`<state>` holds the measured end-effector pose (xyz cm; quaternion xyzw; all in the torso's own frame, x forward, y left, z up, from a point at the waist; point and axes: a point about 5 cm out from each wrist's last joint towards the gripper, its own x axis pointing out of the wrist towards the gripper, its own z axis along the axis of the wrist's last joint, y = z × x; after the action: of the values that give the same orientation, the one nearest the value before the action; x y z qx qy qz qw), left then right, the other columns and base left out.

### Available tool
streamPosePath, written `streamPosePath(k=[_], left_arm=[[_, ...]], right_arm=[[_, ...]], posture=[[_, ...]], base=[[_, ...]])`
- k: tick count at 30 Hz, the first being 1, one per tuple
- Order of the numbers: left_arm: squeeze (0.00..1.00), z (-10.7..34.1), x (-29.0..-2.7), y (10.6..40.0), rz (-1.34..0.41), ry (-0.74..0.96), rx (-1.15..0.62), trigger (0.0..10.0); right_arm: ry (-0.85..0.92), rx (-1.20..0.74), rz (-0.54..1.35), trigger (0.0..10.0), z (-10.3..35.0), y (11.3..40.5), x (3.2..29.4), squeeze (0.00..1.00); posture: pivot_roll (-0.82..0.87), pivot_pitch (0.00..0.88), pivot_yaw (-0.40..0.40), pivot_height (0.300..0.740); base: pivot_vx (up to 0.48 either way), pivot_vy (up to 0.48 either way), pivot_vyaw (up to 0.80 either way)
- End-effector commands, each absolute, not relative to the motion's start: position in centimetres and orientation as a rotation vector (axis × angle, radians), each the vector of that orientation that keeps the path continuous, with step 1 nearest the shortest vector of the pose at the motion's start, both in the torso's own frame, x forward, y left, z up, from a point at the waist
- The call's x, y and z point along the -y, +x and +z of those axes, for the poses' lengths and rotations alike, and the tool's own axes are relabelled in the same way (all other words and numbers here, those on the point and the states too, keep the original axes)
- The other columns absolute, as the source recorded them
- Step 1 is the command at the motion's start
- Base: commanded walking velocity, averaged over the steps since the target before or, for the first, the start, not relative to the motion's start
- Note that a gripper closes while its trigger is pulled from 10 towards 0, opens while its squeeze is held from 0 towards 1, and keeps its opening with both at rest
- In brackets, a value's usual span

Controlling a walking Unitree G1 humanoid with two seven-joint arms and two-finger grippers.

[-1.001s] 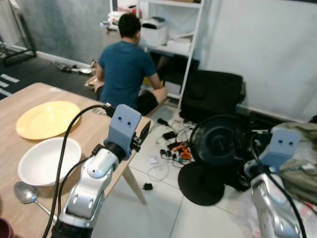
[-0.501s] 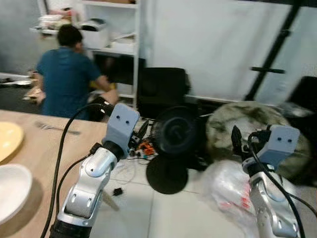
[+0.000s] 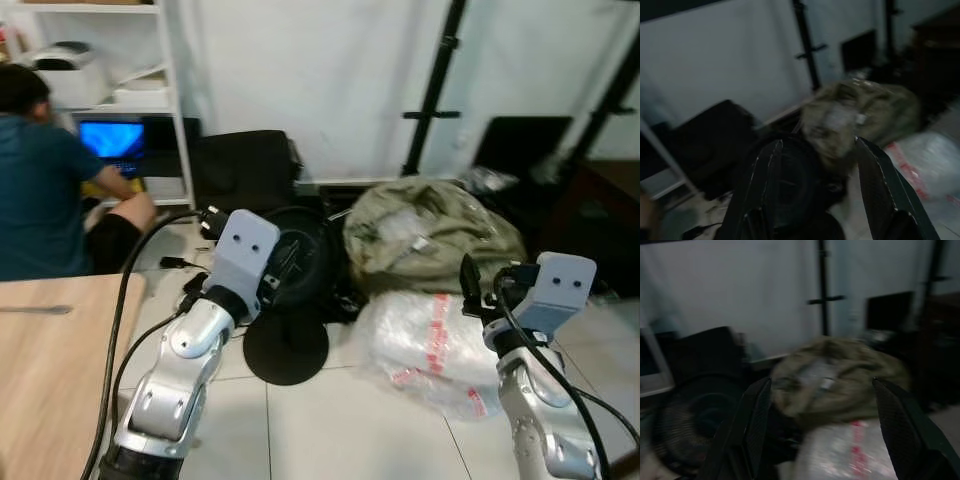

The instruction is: Setting the table

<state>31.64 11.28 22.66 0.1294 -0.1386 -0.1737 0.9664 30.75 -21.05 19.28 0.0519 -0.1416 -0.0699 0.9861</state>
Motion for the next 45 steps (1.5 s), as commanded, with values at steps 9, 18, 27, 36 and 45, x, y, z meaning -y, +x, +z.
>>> streamPosePath(k=[9,18,27,36,45], left_arm=[[0.00,22.13,-11.04,31.50,-0.364,0.261,0.264,10.0],[0.00,22.26,-10.85,31.45,-0.372,0.258,0.267,10.0],[0.00,22.13,-10.87,31.51,-0.379,0.229,0.250,10.0],[0.00,22.12,-11.13,31.52,-0.375,0.185,0.234,10.0],[0.00,22.66,-11.11,31.48,-0.427,-0.040,0.172,10.0]], right_arm=[[0.101,0.272,-0.146,10.0,18.97,30.63,21.13,0.00],[0.104,0.271,-0.149,10.0,18.92,30.58,21.15,0.00],[0.105,0.273,-0.145,10.0,18.99,30.69,21.07,0.00],[0.106,0.270,-0.142,10.0,18.95,30.72,20.99,0.00],[0.106,0.273,-0.148,10.0,19.01,30.66,21.14,0.00]], posture=[[0.06,0.063,0.053,0.740],[0.06,0.066,0.055,0.740],[0.06,0.064,0.054,0.740],[0.05,0.067,0.048,0.740],[0.05,0.070,0.052,0.740]], base=[[0.000,0.000,-0.80],[0.000,0.000,-0.80],[0.000,0.000,-0.80],[0.000,0.000,-0.80],[0.000,0.000,-0.80]])
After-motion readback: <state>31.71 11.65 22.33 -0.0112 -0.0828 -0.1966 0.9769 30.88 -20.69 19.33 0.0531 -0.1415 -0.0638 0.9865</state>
